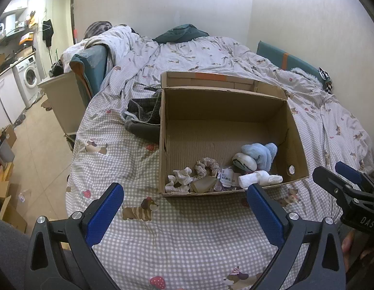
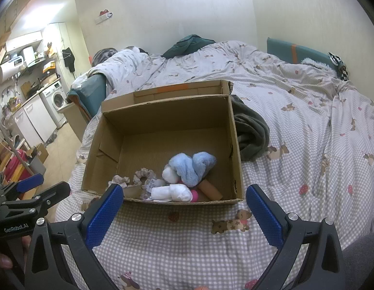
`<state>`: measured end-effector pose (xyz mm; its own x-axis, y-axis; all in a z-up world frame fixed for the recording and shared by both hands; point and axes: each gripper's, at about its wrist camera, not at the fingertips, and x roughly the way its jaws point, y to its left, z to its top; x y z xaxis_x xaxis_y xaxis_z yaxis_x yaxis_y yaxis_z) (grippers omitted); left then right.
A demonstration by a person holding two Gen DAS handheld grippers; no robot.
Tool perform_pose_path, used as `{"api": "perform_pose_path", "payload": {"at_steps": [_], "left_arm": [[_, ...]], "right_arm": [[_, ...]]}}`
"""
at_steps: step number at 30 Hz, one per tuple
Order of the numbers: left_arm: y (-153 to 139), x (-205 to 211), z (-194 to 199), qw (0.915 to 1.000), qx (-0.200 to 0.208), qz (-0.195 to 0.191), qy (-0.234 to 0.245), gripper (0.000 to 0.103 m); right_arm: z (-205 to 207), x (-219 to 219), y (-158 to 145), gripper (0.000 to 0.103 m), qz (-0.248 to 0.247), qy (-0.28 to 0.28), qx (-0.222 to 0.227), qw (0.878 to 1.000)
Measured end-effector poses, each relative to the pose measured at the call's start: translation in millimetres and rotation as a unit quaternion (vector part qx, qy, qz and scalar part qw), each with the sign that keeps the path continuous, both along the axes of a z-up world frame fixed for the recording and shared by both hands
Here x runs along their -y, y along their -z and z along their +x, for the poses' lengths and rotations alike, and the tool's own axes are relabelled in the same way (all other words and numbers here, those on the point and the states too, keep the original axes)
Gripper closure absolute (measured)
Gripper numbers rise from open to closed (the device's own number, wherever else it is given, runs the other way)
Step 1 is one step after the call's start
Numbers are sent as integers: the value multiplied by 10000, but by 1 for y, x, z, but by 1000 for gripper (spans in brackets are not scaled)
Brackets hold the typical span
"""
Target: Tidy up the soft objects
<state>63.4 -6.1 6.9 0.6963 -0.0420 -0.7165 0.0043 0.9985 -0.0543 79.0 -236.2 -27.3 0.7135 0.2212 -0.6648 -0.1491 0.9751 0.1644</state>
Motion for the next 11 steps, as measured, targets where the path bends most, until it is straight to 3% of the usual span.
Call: {"api": "perform_pose_path", "payload": {"at_steps": [11], "left_arm": [[5,0,-2,10000,-18,-27,16,1]], "right_arm": [[1,-2,-2,0,15,-25,26,10000]]}}
